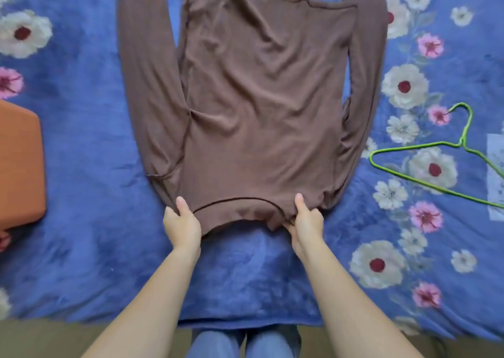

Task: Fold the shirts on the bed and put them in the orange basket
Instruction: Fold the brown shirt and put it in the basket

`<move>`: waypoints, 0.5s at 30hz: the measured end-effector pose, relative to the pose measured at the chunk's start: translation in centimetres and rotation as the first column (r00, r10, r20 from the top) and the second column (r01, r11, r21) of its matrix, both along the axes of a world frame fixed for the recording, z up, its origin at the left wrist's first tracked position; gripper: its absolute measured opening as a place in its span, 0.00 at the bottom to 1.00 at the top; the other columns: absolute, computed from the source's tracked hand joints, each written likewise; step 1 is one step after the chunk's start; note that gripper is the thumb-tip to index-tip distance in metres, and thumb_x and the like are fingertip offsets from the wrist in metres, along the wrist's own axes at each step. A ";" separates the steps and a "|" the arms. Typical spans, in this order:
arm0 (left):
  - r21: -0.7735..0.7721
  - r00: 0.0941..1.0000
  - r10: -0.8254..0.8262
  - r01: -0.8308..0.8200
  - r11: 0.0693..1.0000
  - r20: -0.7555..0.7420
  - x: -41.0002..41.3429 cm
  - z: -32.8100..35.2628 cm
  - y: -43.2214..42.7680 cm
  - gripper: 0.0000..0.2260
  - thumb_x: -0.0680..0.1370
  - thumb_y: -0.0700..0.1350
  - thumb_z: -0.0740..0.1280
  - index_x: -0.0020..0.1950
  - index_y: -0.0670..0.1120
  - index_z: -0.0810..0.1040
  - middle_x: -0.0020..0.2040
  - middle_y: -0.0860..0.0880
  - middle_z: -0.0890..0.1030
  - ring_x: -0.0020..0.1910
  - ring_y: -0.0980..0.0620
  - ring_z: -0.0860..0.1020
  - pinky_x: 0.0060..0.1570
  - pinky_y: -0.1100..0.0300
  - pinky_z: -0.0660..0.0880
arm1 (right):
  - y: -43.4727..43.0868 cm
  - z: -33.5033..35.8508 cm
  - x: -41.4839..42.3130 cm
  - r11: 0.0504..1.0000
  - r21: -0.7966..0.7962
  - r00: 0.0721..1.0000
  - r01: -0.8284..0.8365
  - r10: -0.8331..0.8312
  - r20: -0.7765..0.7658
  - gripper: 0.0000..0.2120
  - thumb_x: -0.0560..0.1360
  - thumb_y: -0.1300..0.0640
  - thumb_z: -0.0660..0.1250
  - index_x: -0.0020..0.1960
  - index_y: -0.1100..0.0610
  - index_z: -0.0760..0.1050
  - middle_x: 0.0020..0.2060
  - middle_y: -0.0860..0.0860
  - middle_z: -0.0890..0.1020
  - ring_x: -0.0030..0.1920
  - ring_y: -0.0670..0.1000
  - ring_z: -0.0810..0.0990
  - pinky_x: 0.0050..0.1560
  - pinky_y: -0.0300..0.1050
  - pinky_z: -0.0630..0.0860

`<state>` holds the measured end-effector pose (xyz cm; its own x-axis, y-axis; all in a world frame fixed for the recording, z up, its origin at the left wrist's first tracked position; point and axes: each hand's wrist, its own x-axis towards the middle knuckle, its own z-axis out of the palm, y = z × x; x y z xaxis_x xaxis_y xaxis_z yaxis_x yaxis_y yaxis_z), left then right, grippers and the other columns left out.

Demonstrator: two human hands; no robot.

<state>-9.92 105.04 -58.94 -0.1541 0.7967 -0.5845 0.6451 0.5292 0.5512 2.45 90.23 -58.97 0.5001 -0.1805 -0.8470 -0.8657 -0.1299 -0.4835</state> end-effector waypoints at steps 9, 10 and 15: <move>-0.056 0.996 -0.044 0.039 0.998 -0.080 -3.9 0.6 -4.9 0.15 0.79 0.44 0.64 0.51 0.31 0.74 0.54 0.33 0.78 0.57 0.35 0.75 0.57 0.48 0.68 | -5.3 0.8 -2.2 0.889 -0.381 0.939 -0.255 0.322 0.124 0.22 0.68 0.39 0.70 0.43 0.58 0.73 0.47 0.60 0.81 0.52 0.62 0.79 0.56 0.54 0.73; -0.029 0.997 -0.023 0.021 0.999 -0.074 -3.3 0.3 -3.8 0.15 0.77 0.45 0.66 0.51 0.31 0.75 0.53 0.33 0.78 0.55 0.36 0.75 0.55 0.48 0.68 | -5.8 0.2 -1.1 0.911 -0.381 0.968 -0.157 0.219 0.123 0.27 0.61 0.33 0.70 0.39 0.56 0.72 0.43 0.60 0.81 0.49 0.63 0.80 0.55 0.58 0.75; 0.116 0.996 0.085 -0.086 0.989 0.013 0.8 -1.1 3.1 0.25 0.75 0.53 0.69 0.63 0.36 0.73 0.63 0.41 0.76 0.62 0.43 0.74 0.63 0.54 0.68 | -4.7 -0.6 4.8 0.952 -0.276 0.981 0.134 -0.086 0.176 0.22 0.67 0.39 0.73 0.31 0.57 0.72 0.32 0.50 0.76 0.41 0.55 0.77 0.49 0.52 0.75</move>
<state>-9.17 108.16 -60.08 -0.2203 0.8434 -0.4900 0.5951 0.5143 0.6175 7.29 85.58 -59.60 0.5879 -0.4645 -0.6622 -0.7968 -0.1912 -0.5732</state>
